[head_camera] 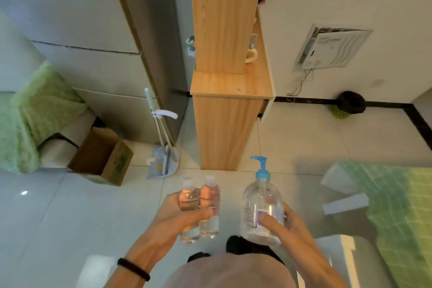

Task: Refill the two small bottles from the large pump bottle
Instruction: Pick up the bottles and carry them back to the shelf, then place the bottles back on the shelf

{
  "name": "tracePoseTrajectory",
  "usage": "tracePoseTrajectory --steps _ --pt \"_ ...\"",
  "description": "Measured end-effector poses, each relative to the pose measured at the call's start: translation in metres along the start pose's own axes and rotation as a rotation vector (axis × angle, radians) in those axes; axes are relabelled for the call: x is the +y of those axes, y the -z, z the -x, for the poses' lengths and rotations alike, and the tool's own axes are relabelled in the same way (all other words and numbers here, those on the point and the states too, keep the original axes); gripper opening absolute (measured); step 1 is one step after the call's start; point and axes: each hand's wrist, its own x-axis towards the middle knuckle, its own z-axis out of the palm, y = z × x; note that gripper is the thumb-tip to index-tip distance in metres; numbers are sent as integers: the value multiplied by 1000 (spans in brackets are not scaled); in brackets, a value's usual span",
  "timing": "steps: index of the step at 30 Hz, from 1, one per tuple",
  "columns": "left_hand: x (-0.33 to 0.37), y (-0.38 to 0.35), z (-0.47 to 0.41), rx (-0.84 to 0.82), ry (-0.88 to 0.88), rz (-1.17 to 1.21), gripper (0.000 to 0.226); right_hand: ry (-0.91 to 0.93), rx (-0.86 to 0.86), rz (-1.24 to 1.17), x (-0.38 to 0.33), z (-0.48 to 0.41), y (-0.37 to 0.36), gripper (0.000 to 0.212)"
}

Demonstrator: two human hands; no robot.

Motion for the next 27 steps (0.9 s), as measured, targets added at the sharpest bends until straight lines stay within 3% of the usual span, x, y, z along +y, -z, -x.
tracePoseTrajectory --steps 5,14,18,22,27 --pt "31 18 -56 -47 0 -5 30 13 -5 13 -33 -46 -7 63" --pt "93 23 -153 -59 -43 43 37 39 -57 65 -93 -153 12 76" --pt "122 15 -201 -44 -56 26 32 35 -81 39 -123 -206 27 67" --pt "148 6 -250 9 -63 -25 24 26 -80 71 -150 -261 40 78" --pt "172 6 -305 42 -96 -123 24 51 -57 168 -178 -320 49 78"
